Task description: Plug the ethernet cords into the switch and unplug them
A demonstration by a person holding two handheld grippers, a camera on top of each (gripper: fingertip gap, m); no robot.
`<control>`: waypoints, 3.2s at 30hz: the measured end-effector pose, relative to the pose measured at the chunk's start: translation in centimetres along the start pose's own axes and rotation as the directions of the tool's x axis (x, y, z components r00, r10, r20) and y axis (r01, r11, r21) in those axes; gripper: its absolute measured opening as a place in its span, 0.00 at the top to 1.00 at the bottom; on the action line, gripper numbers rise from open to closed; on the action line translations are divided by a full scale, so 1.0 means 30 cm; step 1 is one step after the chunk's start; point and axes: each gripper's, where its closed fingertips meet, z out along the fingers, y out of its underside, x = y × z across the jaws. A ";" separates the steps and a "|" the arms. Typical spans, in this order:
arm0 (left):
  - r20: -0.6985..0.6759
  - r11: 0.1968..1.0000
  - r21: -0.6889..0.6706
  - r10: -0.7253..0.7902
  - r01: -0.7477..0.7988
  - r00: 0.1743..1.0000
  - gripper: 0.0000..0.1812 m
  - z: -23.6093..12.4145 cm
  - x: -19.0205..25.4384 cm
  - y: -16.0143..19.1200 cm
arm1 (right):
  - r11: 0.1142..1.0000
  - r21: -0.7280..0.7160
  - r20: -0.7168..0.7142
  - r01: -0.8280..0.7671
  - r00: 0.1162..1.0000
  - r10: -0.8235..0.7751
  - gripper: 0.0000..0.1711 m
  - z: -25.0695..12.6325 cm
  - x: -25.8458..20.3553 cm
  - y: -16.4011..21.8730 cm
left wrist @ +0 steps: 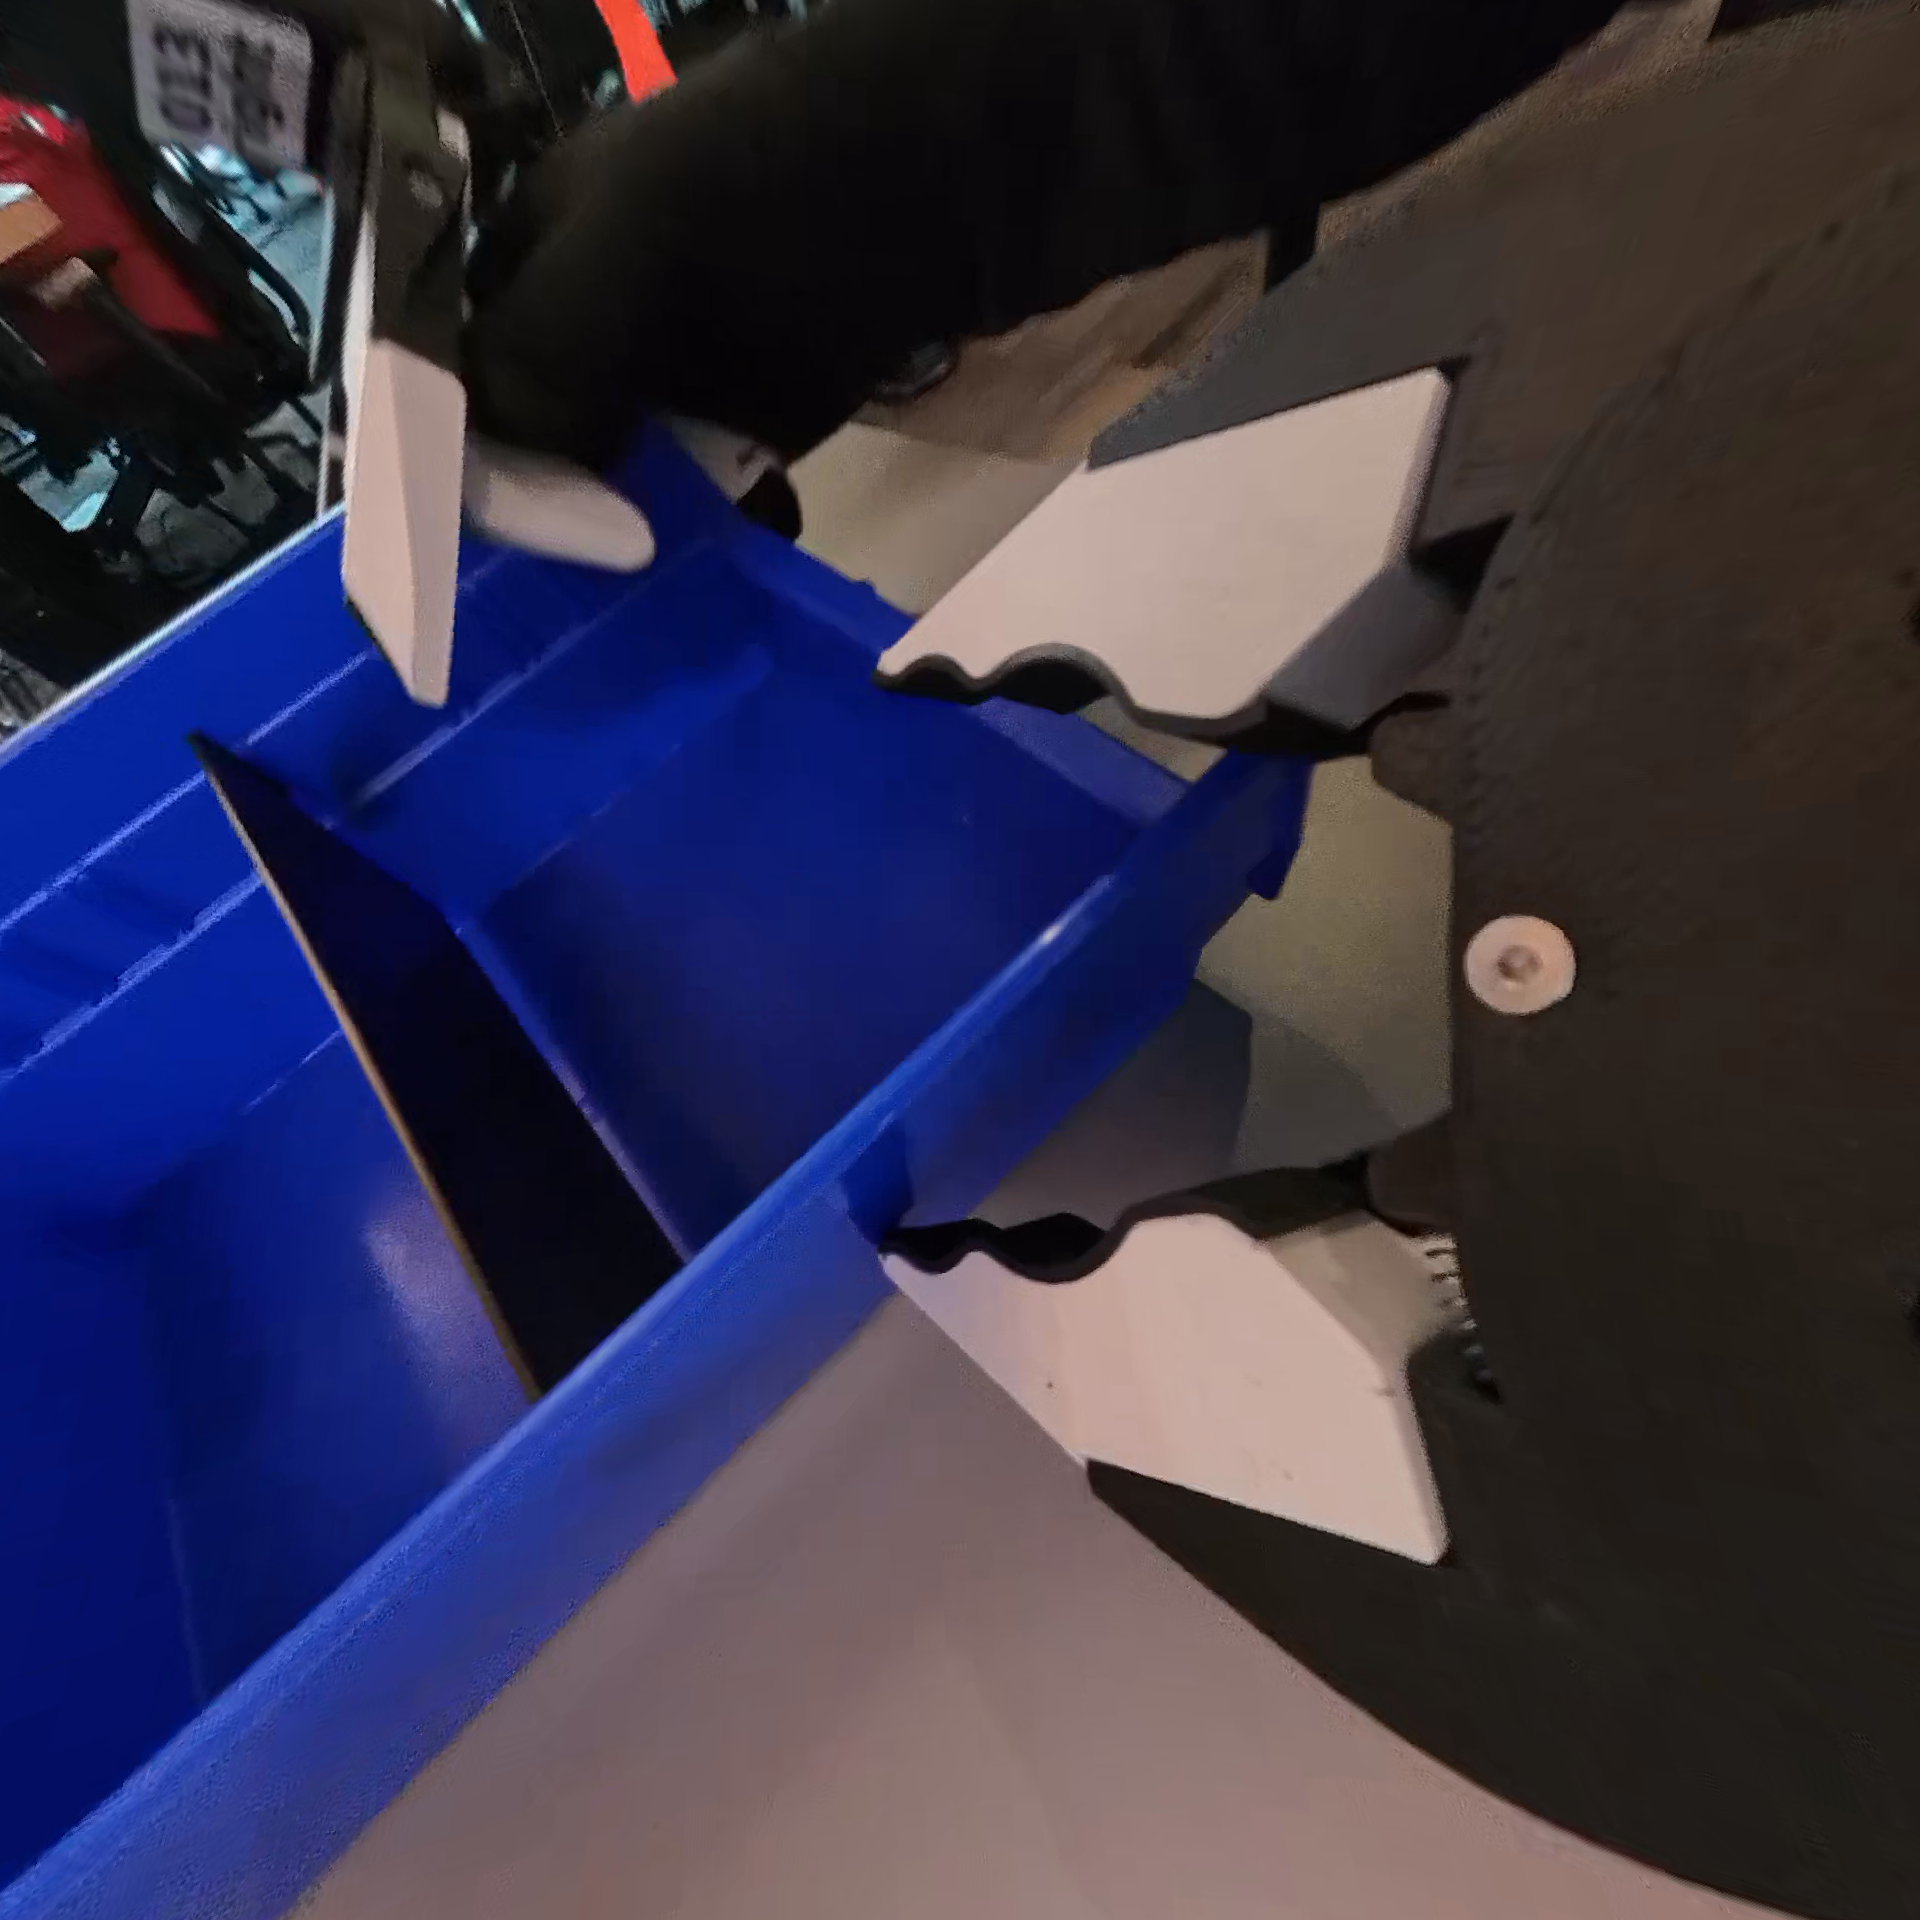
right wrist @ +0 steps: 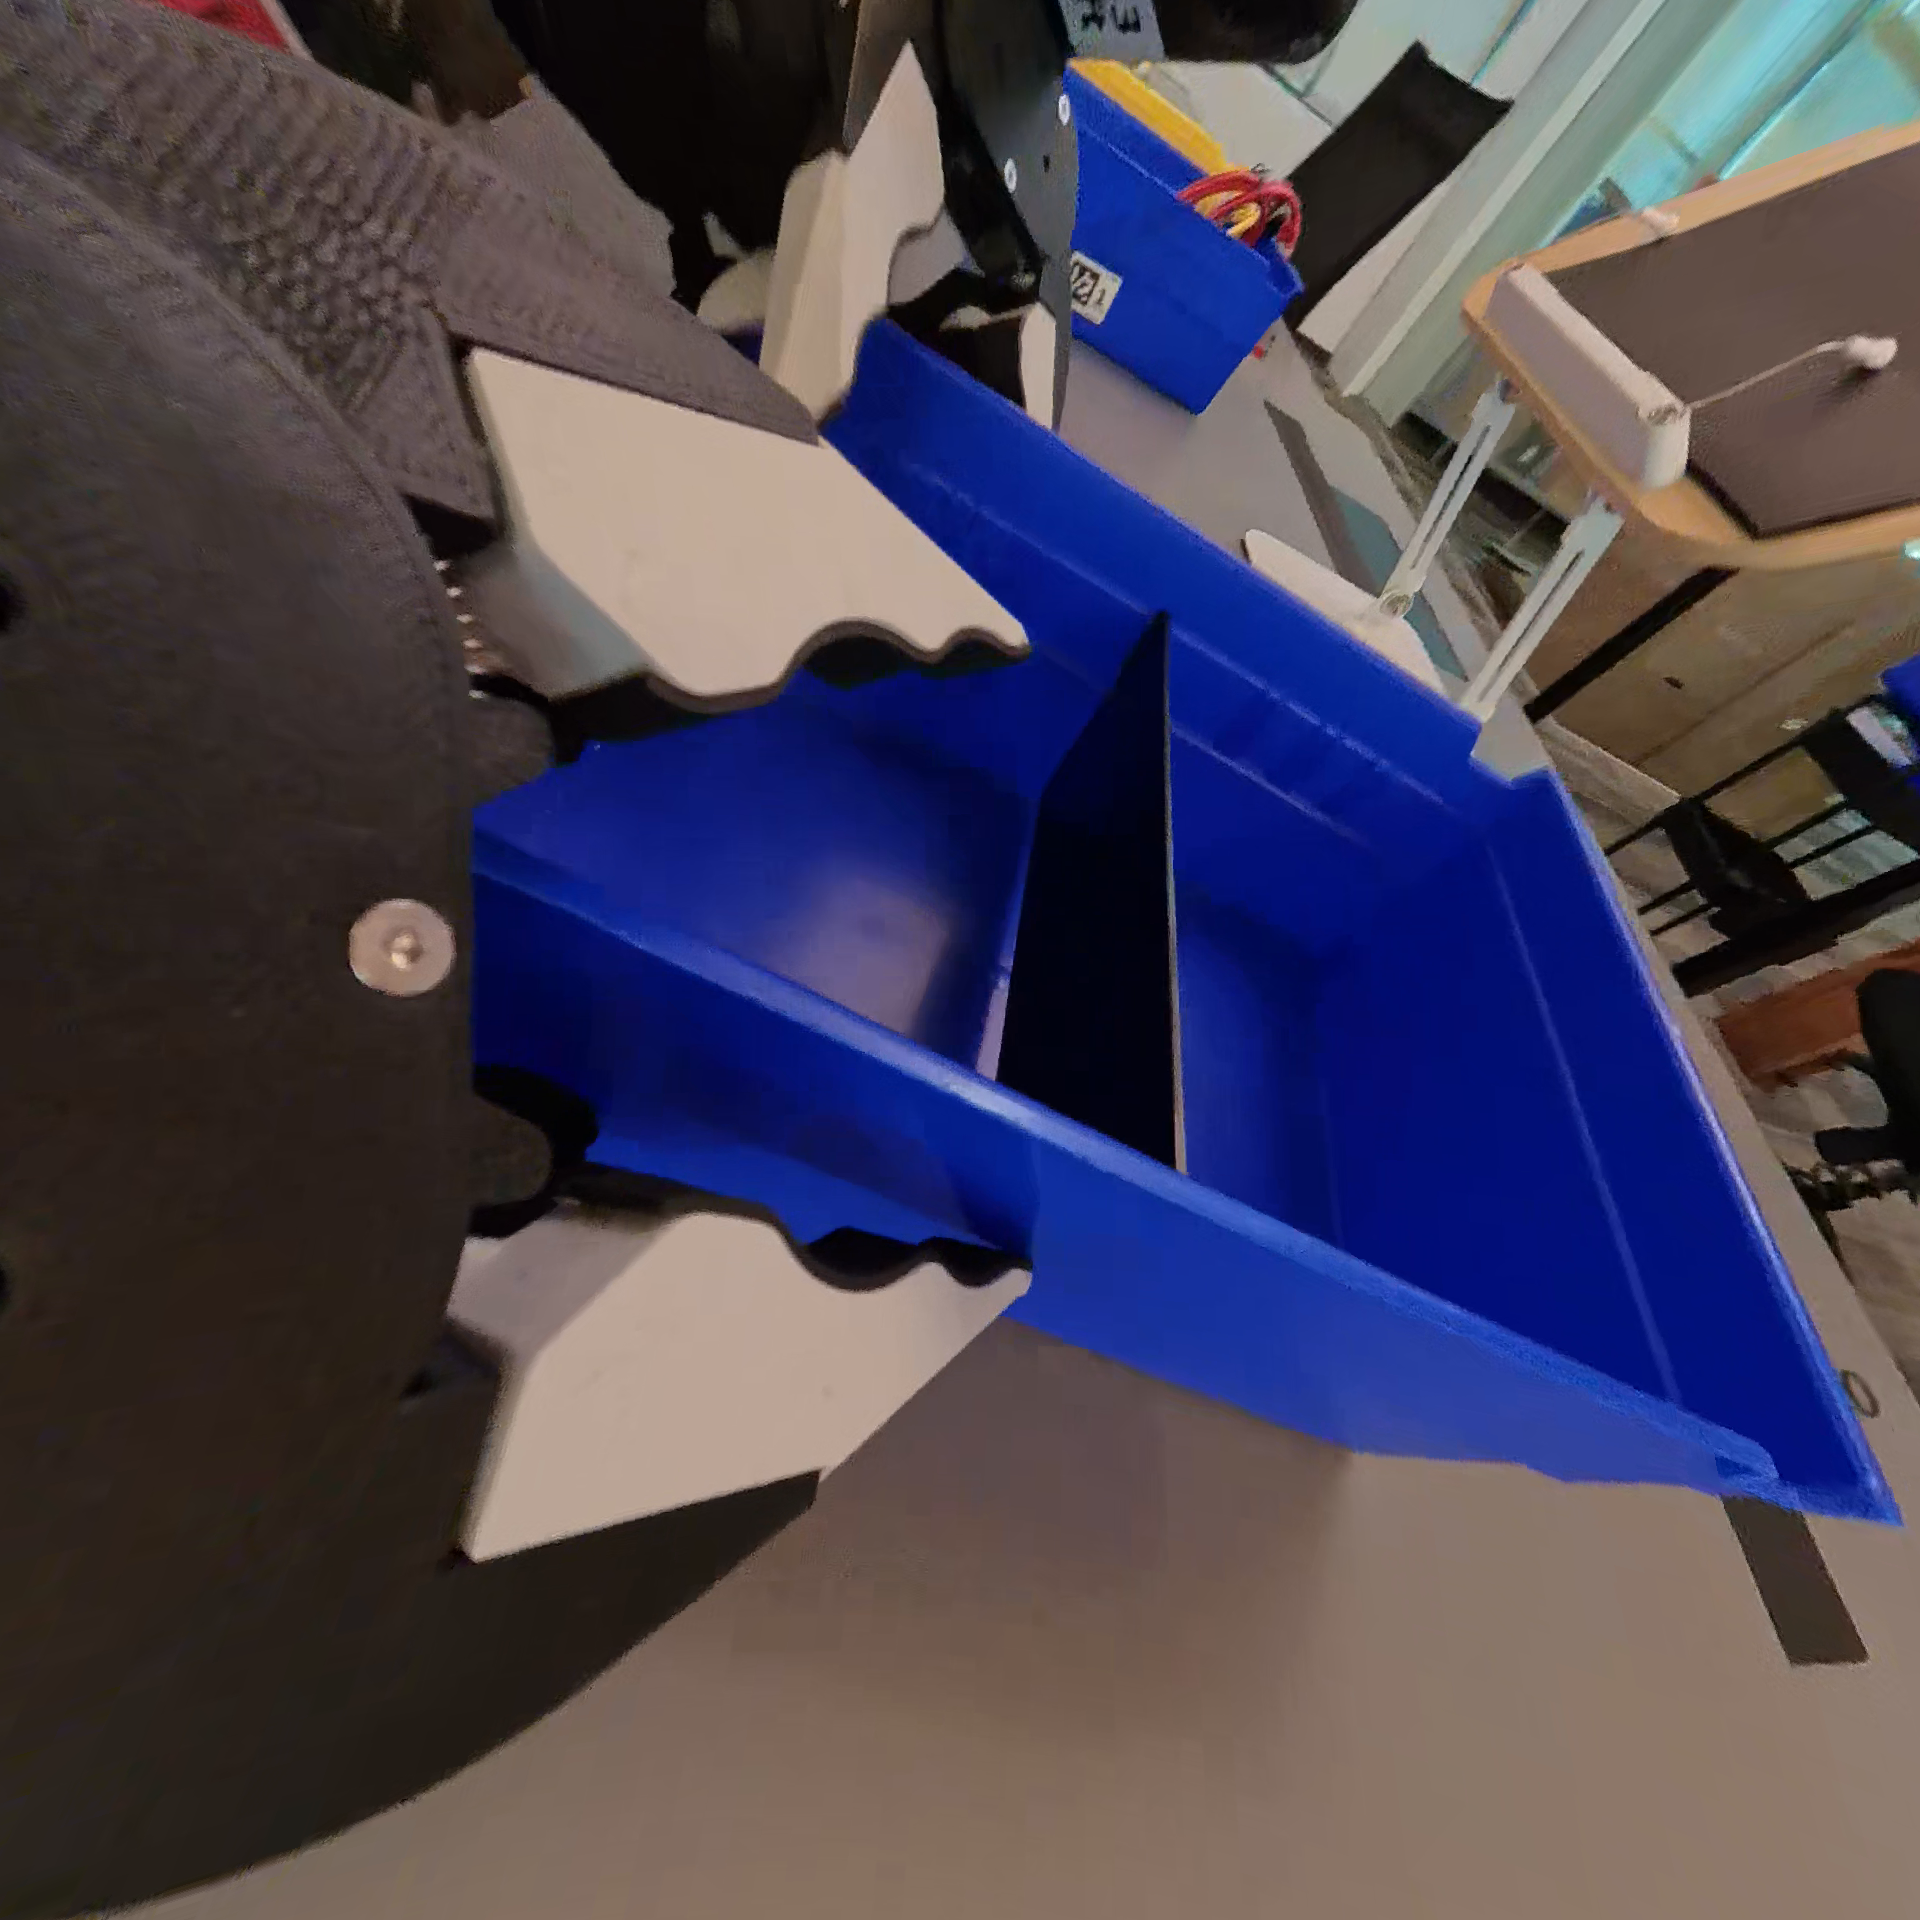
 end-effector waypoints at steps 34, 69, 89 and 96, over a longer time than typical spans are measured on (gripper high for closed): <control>0.408 0.576 -0.600 0.817 -0.555 0.408 0.74 -1.570 -0.753 0.002 | 0.609 0.132 -0.276 0.782 0.619 -0.735 0.42 -0.131 -0.501 -0.303; -0.081 0.224 -0.903 0.750 -0.367 0.656 0.88 -1.719 -1.364 0.506 | 0.724 0.127 0.073 0.678 0.721 -0.689 0.46 0.208 -0.746 -0.043; -0.079 0.216 -0.861 0.838 -0.461 0.540 0.85 -1.755 -1.435 0.518 | 0.765 0.050 0.136 0.642 0.755 -0.642 0.48 0.355 -0.747 0.037; -0.192 0.126 -0.869 0.806 -0.479 0.561 0.81 -1.724 -1.422 0.519 | 0.768 0.025 0.145 0.639 0.758 -0.636 0.48 0.389 -0.744 0.071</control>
